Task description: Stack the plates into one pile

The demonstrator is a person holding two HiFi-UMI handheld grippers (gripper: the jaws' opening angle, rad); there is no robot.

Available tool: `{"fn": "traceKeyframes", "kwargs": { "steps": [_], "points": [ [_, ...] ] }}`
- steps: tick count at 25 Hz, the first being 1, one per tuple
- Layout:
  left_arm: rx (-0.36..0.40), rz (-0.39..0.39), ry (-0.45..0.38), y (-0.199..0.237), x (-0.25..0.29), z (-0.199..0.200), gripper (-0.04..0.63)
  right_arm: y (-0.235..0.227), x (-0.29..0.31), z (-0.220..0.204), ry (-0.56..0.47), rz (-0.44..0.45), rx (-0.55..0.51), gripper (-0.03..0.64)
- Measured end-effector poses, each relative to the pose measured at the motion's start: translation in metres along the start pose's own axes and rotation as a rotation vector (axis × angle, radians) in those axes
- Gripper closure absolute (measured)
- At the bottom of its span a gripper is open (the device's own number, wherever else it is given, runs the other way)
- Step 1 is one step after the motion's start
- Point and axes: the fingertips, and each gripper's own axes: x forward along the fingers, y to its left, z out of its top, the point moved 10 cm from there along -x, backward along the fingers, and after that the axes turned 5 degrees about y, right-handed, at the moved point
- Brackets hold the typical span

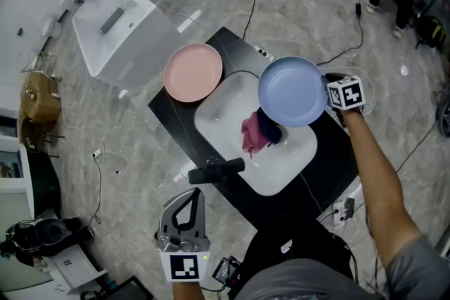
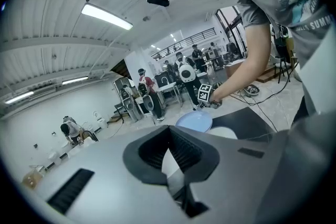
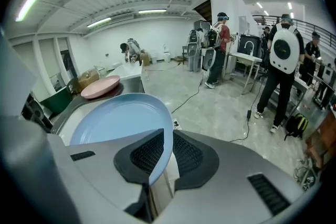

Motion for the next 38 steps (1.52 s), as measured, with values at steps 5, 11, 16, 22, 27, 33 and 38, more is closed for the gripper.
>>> {"fn": "traceKeyframes", "kwargs": {
  "steps": [5, 11, 16, 22, 27, 33, 38],
  "points": [
    [0.003, 0.013, -0.011, 0.003, 0.0, 0.004, 0.594, 0.013, -0.008, 0.008, -0.018, -0.039, -0.13, 0.539],
    [0.013, 0.033, -0.049, 0.007, 0.001, 0.013, 0.594, 0.037, -0.04, 0.021, -0.101, -0.056, -0.314, 0.539],
    [0.049, 0.054, -0.045, 0.013, -0.003, 0.022, 0.594, 0.074, -0.078, 0.029, -0.183, -0.032, -0.496, 0.573],
    [0.074, 0.077, -0.043, 0.019, -0.009, 0.028, 0.594, 0.13, -0.131, 0.037, -0.271, -0.007, -0.7, 0.583],
    [0.105, 0.089, -0.038, 0.016, -0.012, 0.03, 0.594, 0.159, -0.171, 0.045, -0.351, 0.015, -0.749, 0.583],
    [0.157, 0.105, -0.06, 0.017, -0.021, 0.041, 0.594, 0.177, -0.206, 0.039, -0.39, 0.037, -0.748, 0.583],
    [0.193, 0.102, -0.091, 0.035, -0.014, 0.036, 0.594, 0.187, -0.223, 0.031, -0.39, 0.016, -0.755, 0.583]
  ]
}}
